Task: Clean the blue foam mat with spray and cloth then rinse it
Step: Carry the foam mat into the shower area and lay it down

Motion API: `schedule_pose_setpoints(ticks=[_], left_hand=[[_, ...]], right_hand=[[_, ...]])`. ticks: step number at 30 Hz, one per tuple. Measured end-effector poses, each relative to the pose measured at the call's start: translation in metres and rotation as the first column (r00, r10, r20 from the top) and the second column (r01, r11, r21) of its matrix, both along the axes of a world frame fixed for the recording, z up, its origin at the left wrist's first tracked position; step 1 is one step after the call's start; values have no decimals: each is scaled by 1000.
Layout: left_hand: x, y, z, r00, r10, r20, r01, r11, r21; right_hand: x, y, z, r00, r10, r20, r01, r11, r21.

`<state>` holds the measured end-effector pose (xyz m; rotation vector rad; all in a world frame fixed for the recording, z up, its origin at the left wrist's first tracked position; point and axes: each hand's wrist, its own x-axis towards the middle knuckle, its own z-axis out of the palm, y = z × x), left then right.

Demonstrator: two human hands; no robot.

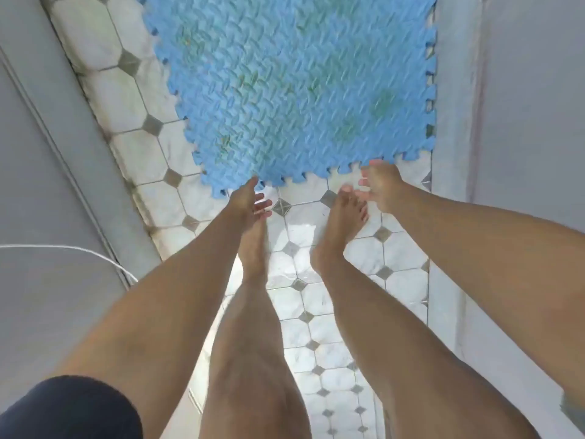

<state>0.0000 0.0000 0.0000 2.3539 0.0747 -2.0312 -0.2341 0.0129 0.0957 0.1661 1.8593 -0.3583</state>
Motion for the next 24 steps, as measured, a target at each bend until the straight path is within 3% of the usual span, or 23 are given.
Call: schedule_pose_setpoints(ticks=[2,5,7,10,14,21,24], left_hand=[[1,-4,-13,999,-29,40,28,999,18],[11,-4,-31,991,-88,98,82,995,64],[14,0,-37,987,-101,125,95,994,54],[14,6,-49,978,-115,176,116,993,4],[6,0,-60,991,23,130,-27,999,32],[3,6,-59,994,80,71,-82,997,17],[15,12,-52,954,297,39,-294,954,-61]], right_hand=[[-13,-2,-23,997,53,-50,-50,997,55],[-44,5,-84,984,-84,-157,100,990,96],[-64,16,-127,989,-55,-140,67,994,82],[-68,13,-138,986,8,-165,6,996,86],[-61,14,-150,963,-126,-238,142,988,52],[-60,18,-155,958,-119,-259,139,989,58],[-58,23,-150,943,-155,-294,161,987,-1]])
